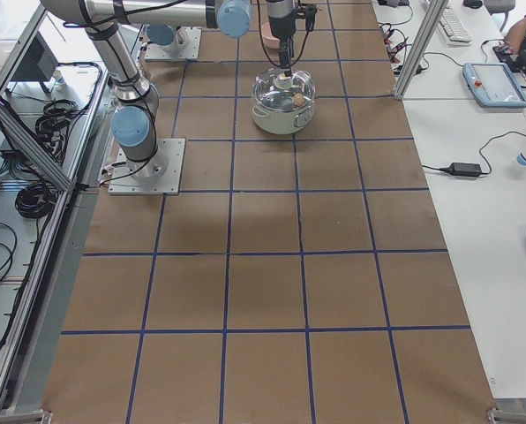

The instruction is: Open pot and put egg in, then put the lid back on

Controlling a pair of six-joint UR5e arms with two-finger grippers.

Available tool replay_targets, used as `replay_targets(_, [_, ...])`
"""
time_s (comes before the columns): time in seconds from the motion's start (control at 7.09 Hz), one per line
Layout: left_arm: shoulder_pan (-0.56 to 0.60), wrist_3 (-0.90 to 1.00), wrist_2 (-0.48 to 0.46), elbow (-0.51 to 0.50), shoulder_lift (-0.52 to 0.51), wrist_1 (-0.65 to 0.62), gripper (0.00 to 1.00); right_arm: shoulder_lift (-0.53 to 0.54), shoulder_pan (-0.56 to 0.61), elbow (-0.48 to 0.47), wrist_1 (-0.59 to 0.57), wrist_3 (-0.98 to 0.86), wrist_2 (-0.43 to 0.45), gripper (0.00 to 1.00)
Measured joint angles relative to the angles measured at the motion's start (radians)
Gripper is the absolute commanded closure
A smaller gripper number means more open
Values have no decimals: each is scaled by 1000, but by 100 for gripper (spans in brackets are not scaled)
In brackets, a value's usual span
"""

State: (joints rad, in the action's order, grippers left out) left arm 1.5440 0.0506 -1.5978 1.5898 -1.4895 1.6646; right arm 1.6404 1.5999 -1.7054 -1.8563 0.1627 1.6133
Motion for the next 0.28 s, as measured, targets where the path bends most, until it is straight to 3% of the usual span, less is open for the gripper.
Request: replay_targets(0.28, [0, 0, 2, 0, 0, 0, 0, -3, 0, 0, -1, 0, -3, 0])
